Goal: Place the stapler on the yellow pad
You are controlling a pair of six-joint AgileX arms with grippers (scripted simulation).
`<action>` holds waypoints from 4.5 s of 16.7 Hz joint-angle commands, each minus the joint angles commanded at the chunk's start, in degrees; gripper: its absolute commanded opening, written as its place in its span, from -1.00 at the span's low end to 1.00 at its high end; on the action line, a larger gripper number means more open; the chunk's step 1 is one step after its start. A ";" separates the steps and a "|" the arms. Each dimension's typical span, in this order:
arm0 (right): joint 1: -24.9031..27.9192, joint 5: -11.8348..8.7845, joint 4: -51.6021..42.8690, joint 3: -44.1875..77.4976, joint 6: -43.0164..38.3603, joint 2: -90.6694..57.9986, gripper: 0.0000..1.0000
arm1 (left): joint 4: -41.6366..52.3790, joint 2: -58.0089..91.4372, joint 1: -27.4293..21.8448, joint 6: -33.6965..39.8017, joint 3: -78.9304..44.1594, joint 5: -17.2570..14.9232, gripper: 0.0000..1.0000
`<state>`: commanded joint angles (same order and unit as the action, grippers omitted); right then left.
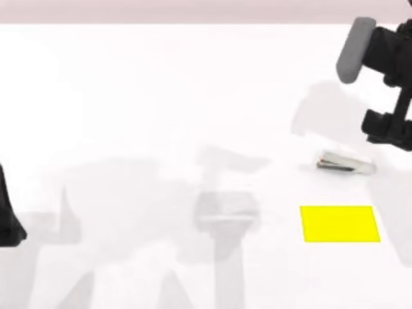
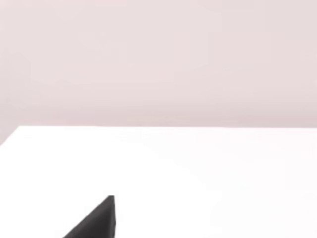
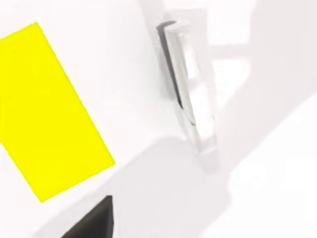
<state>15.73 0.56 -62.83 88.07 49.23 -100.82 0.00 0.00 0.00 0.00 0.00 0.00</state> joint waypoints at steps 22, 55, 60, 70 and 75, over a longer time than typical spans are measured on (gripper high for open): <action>4.19 -0.35 0.66 11.71 12.38 -26.06 1.00 | 0.00 0.00 0.00 0.00 0.00 0.00 1.00; 4.14 -0.37 1.67 11.24 12.39 -26.59 -1.00 | 0.00 0.00 0.00 0.00 0.00 0.00 1.00; 4.51 -0.38 -12.05 21.42 12.58 -24.40 -1.00 | 0.00 0.00 0.00 0.00 0.00 0.00 1.00; 3.07 -1.19 -14.29 22.38 9.05 -23.31 -1.00 | 0.00 0.00 0.00 0.00 0.00 0.00 1.00; -2.53 -4.61 -12.31 15.42 -8.68 -20.56 -1.00 | 0.00 0.00 0.00 0.00 0.00 0.00 1.00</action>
<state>13.19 -4.05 -75.14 103.49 40.55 -121.38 0.00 0.00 0.00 0.00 0.00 0.00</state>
